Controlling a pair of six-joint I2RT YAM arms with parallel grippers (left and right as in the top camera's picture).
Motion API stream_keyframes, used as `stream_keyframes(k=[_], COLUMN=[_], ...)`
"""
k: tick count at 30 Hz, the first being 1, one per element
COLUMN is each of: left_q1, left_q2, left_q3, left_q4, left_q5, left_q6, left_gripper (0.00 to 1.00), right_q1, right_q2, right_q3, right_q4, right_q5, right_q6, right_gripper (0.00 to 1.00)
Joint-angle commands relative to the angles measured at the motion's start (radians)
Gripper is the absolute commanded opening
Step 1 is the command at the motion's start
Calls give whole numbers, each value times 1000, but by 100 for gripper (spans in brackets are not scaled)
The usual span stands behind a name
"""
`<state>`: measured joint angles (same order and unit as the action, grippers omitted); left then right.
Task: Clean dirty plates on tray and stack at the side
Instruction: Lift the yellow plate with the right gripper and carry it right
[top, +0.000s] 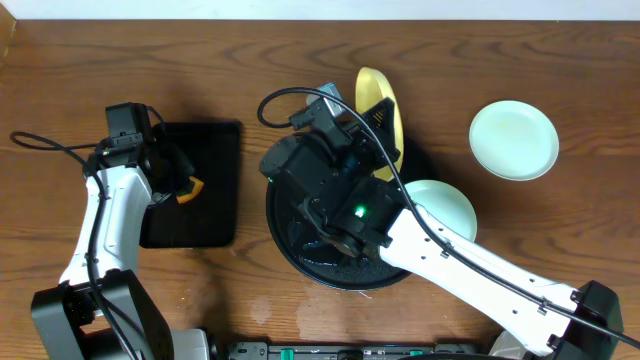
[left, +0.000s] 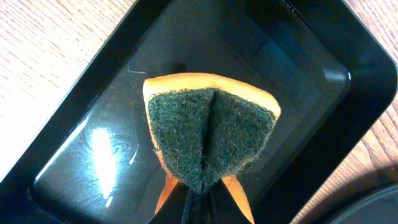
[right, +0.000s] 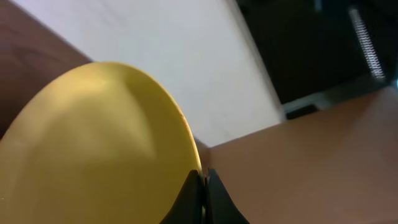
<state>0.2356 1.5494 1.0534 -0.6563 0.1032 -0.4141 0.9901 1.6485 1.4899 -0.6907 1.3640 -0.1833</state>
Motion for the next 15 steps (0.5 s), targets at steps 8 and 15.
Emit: stream_keyframes(k=[8,15], left_q1=[5,5], left_q2=[-2,-3], left_q3=[-5,-5], left_q4=[-2,-2], left_q5=[6,6], left_q6=[18,18], left_gripper=[8,8], right_q1=[-245,-620], right_q2=[-16,-16], right_q3=[14,14], right_q4=[-204,-255], right_q5=[-603,-1153], right_q6=[532,531], right_gripper=[1,1])
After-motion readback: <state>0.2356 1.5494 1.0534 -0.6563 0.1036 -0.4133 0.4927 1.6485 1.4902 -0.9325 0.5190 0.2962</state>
